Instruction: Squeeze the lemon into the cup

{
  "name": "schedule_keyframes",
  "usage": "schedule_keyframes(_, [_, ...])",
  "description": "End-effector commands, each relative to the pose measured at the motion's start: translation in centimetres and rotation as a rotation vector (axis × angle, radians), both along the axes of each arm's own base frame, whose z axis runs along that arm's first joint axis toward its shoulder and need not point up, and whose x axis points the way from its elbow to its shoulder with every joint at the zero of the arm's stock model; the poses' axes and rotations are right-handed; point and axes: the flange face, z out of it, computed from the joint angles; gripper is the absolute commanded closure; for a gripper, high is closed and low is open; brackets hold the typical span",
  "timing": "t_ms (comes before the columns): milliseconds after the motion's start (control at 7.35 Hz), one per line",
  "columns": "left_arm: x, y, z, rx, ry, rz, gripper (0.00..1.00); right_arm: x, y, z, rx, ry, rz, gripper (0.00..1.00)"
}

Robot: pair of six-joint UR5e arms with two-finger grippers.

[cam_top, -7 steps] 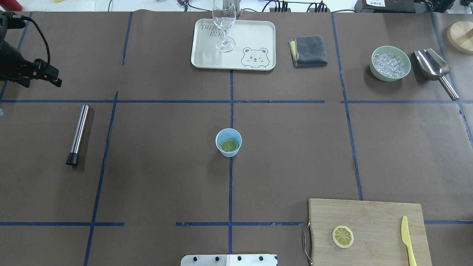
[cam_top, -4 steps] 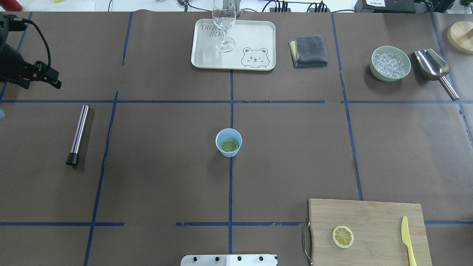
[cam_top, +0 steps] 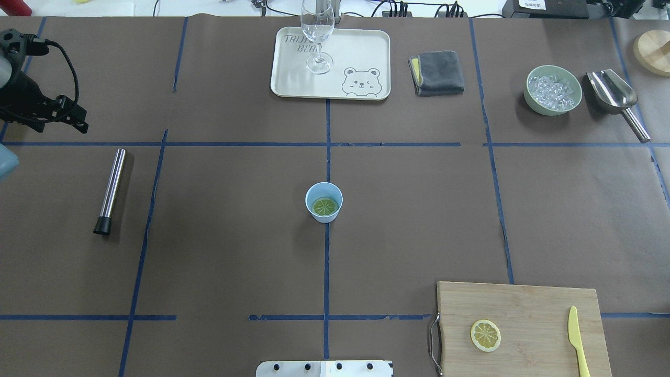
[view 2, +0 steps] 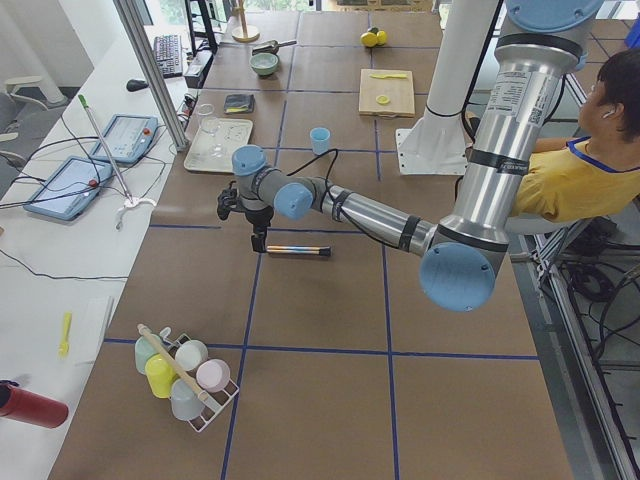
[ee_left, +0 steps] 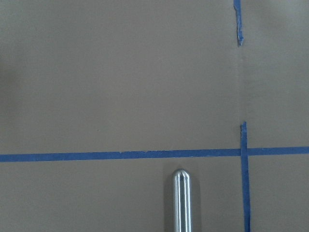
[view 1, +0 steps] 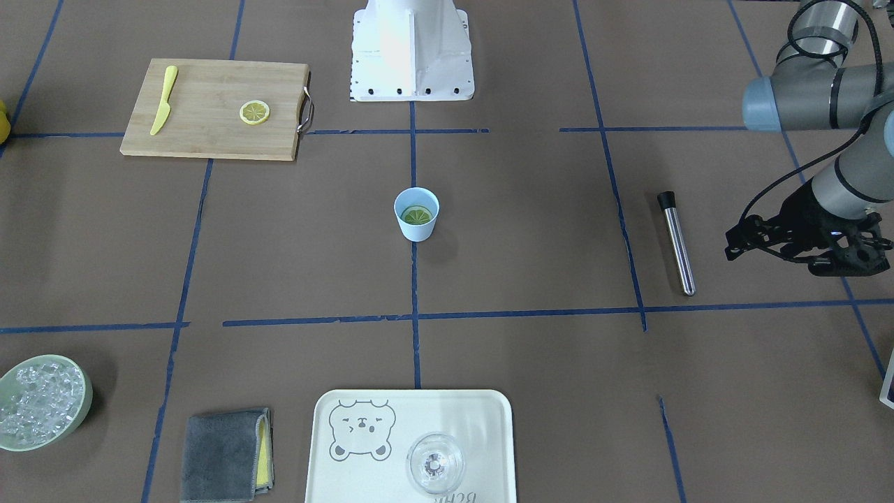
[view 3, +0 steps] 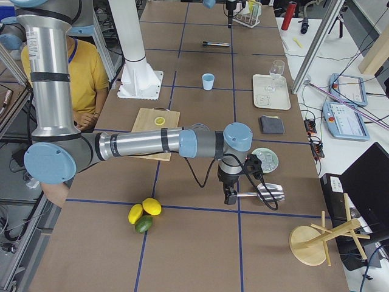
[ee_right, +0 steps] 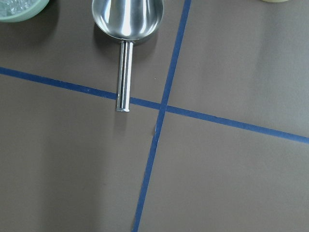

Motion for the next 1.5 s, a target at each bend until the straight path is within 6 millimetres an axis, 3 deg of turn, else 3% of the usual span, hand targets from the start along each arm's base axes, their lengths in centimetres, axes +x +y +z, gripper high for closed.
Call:
schedule_keyframes(0, [-7.8,1.4,4.8,0.095,-0.045,0.061,0.00,-0.1,1.0,1.0,-0.014,-0.014,-0.007,0.00])
schedule_keyframes(272, [-19.0,2.5,9.1,0.151,-0.114,0.075,0.00,0.6,2.2,2.1,-0.035,-0.014,0.004,0.00])
schedule_keyframes(408, [-23.9,4.1,12.0,0.117,-0.215,0.102,0.00,1.3,2.6,2.5,-0.035,-0.016,0.009,0.00])
schedule_keyframes(544, [-27.8,7.6,14.8,0.066,-0.222,0.053,0.00,1.6,3.2,2.9,-0.042,-0.016,0.013,0.00])
schedule_keyframes(680, [-28.6,9.6,15.8,0.038,-0.212,0.031,0.00,1.9,3.6,3.0,-0.046,-0.016,0.020,0.00])
schedule_keyframes(816, [-28.4,9.6,15.5,0.037,-0.171,0.029,0.00,2.1,3.7,3.1,-0.048,-0.016,0.024,0.00])
schedule_keyframes(1088, [-28.4,9.3,13.0,0.069,-0.171,0.026,0.00,2.9,3.8,3.0,-0.045,-0.018,0.041,0.00])
schedule_keyframes(1360, [-28.3,9.4,12.9,0.075,-0.171,0.027,0.00,3.1,4.2,2.6,-0.041,-0.018,0.048,0.00])
